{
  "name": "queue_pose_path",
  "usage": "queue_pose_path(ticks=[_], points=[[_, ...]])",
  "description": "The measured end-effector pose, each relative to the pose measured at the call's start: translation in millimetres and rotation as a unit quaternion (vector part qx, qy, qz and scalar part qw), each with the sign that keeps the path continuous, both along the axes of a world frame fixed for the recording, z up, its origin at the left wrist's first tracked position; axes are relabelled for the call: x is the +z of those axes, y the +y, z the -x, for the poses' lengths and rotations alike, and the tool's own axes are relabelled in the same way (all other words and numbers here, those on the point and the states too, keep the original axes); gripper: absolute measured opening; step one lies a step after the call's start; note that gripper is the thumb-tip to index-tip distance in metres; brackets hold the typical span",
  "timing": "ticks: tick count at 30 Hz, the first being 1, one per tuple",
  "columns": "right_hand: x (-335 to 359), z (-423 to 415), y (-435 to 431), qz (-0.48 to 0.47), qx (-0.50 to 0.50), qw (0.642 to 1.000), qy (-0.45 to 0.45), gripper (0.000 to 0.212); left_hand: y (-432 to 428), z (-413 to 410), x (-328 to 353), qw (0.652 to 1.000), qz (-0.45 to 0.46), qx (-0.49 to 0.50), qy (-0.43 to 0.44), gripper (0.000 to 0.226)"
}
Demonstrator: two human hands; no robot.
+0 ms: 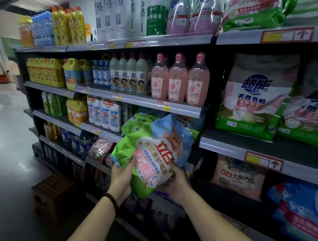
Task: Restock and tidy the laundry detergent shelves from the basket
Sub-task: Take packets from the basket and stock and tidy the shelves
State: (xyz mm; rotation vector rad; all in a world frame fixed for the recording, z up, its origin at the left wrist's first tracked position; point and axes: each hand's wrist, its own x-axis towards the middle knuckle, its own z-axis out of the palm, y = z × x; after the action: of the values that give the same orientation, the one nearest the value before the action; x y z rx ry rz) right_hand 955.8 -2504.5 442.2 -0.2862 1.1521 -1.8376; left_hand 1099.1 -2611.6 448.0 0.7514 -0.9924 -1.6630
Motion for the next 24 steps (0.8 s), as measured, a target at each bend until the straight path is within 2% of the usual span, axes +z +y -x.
queue_pose_path(ticks=[3, 4, 7, 11, 14, 17, 19, 22, 24], points=[[13, 3, -10, 0.023, -0.036, 0.999, 0.025, 0.015, 3, 1, -7, 0.997, -0.051, -0.038, 0.032, 0.033], [17, 7, -16, 0.026, -0.060, 0.997, 0.033, 0.018, 2, 3, -7, 0.996, -0.059, -0.049, 0.035, 0.036], [20, 24, -35, 0.033, -0.120, 0.991, 0.056, 0.048, -6, 16, -5, 0.996, -0.062, -0.067, -0.003, 0.042], [21, 47, -52, 0.031, -0.165, 0.982, 0.086, 0.042, -26, 39, -6, 0.995, -0.067, -0.061, -0.038, 0.040], [33, 64, -66, 0.021, -0.206, 0.969, 0.133, 0.038, -45, 61, -14, 0.994, -0.099, -0.011, -0.034, 0.052], [45, 85, -89, -0.021, -0.256, 0.948, 0.188, 0.038, -54, 84, -14, 0.994, -0.105, -0.031, -0.011, 0.032], [52, 100, -105, -0.067, -0.296, 0.924, 0.233, 0.045, -59, 101, -10, 0.992, -0.105, -0.067, 0.006, 0.023], [46, 135, -135, -0.095, -0.330, 0.899, 0.271, 0.059, -66, 123, -10, 0.995, -0.032, -0.091, -0.027, 0.016], [45, 153, -149, -0.102, -0.347, 0.891, 0.276, 0.054, -72, 136, -14, 0.992, 0.051, -0.082, -0.084, 0.018]])
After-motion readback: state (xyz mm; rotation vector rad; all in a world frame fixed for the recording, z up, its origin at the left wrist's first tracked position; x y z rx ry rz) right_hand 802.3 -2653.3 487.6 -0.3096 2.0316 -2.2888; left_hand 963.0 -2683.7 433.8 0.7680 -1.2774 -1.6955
